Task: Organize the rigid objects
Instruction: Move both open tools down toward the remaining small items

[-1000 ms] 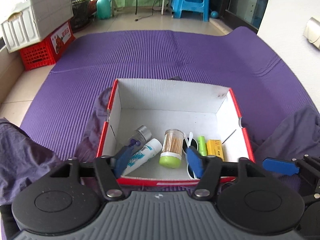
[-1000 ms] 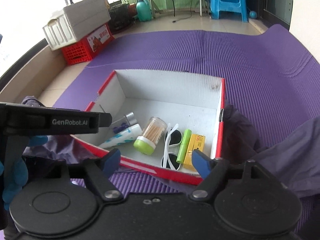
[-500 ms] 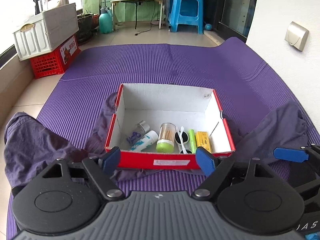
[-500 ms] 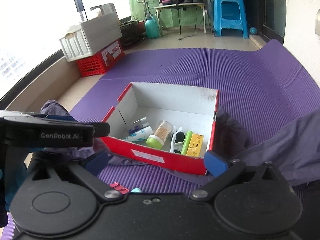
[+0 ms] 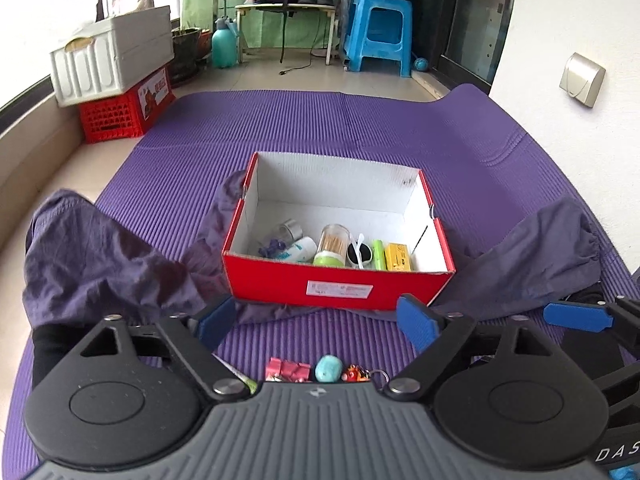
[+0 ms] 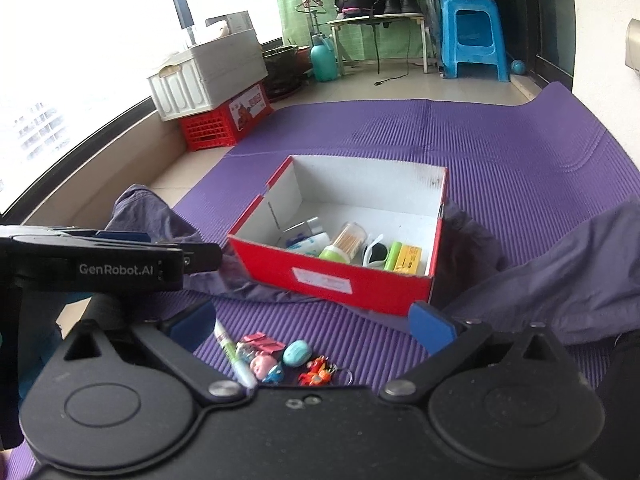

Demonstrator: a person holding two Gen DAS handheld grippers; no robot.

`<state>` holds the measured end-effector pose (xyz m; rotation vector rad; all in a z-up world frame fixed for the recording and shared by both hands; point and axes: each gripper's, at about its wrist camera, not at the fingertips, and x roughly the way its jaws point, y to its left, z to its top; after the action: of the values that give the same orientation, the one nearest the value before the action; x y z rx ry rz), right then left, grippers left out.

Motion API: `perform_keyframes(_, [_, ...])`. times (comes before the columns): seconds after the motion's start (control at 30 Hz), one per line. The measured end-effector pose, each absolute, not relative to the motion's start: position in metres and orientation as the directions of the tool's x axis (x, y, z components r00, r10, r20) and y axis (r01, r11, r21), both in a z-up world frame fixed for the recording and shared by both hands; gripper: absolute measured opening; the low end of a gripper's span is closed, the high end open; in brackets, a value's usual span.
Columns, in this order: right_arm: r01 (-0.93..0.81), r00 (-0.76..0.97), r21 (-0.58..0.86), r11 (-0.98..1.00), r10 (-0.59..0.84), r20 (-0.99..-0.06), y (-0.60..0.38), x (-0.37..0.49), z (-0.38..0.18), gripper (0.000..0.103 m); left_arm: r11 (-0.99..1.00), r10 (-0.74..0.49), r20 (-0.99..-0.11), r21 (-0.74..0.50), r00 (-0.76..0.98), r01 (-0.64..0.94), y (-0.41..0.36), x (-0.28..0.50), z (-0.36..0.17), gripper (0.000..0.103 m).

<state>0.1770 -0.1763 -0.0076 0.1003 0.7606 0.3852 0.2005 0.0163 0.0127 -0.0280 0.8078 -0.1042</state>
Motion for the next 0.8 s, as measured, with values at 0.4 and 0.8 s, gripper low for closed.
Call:
perform_keyframes(0.4, [-0.320, 0.628, 0.223, 0.921, 0.383, -0.677, -0.182, 0.155, -0.036, 0.103, 0.999, 0.039, -0.711, 0.008, 0.702, -0.047, 0.026, 0.168, -0.018, 0.103])
perform_keyframes(0.8, [-0.342, 0.557, 0.197, 0.919, 0.367, -0.745, -0.169, 0.155, -0.077, 0.103, 0.983, 0.050, -0.852, -0.050, 0.521, -0.177, 0.059, 0.185, -0.095, 0.103])
